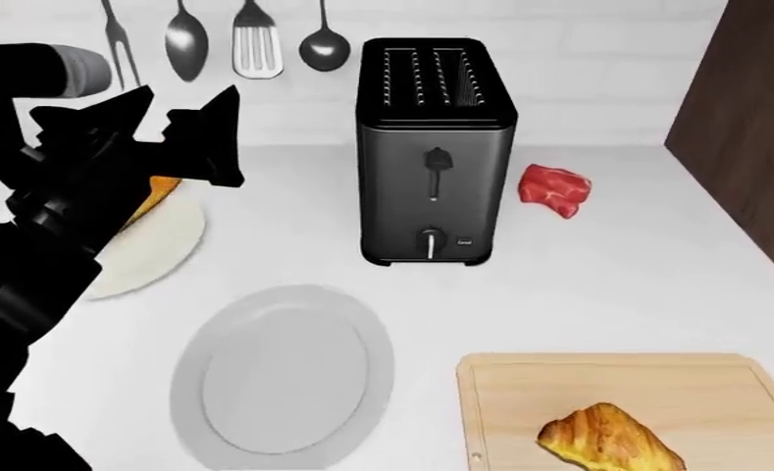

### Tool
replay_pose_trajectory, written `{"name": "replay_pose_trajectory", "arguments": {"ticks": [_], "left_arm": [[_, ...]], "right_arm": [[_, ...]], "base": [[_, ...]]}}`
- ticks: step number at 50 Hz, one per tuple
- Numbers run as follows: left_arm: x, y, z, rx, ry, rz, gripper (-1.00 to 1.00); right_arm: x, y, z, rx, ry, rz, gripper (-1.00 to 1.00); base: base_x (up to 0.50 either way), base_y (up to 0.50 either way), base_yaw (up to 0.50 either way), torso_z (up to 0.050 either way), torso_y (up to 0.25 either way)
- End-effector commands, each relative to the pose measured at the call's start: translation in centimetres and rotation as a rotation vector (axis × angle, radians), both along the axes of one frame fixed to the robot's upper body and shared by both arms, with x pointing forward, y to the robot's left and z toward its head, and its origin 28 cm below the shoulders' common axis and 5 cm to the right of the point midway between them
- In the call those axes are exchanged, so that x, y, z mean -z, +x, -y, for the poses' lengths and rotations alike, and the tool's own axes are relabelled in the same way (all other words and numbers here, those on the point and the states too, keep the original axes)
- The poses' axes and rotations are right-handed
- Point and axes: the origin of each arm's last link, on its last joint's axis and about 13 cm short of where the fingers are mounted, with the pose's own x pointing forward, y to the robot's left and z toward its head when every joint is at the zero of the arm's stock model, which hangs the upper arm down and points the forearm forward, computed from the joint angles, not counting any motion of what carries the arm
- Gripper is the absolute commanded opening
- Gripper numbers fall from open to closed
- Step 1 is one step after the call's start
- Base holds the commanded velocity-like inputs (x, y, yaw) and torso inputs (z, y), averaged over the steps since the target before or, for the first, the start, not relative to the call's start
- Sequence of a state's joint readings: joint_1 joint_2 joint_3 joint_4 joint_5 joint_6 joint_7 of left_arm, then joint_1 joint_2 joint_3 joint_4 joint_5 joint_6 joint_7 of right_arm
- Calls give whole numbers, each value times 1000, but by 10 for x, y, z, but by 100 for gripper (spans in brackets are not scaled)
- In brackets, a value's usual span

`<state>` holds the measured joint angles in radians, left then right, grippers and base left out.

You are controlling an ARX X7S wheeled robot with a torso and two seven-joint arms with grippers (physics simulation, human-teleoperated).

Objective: From the different types of pastries on the counter, select a croissant and place it on the cutting board. Then retrieve a jar of jam from the cabinet and place it alongside the croissant on the cutting board.

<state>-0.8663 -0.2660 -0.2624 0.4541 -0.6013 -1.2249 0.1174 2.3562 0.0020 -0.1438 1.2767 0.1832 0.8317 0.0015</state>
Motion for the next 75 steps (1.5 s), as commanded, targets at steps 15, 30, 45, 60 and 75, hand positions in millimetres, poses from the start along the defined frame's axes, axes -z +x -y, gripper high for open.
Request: {"name": "replay_pose_trajectory", "arguments": {"ticks": [15,30,45,60,75], "left_arm": [[3,4,-1,-7,5,-7,100],[4,3,-1,0,2,-6,100],[2,1,-1,14,-8,-15,100],[3,3,-1,17,-10,-14,100],[3,0,-3,18,-15,-14,100]], "right_arm": [[25,23,20,154,-51,-46,-100],[51,38,29,187,-95,-166,-100],[0,8,32,122,-62,97,-100],[-4,5,25,124,-76,118,-100],[-3,6,25,119,-92,98,-100]], "base": [[100,28,0,0,-2],[-2,-1,-2,0,-5],[0,-2,-3,0,-5],[-267,0,0,0,0],[-500,0,0,0,0]]}}
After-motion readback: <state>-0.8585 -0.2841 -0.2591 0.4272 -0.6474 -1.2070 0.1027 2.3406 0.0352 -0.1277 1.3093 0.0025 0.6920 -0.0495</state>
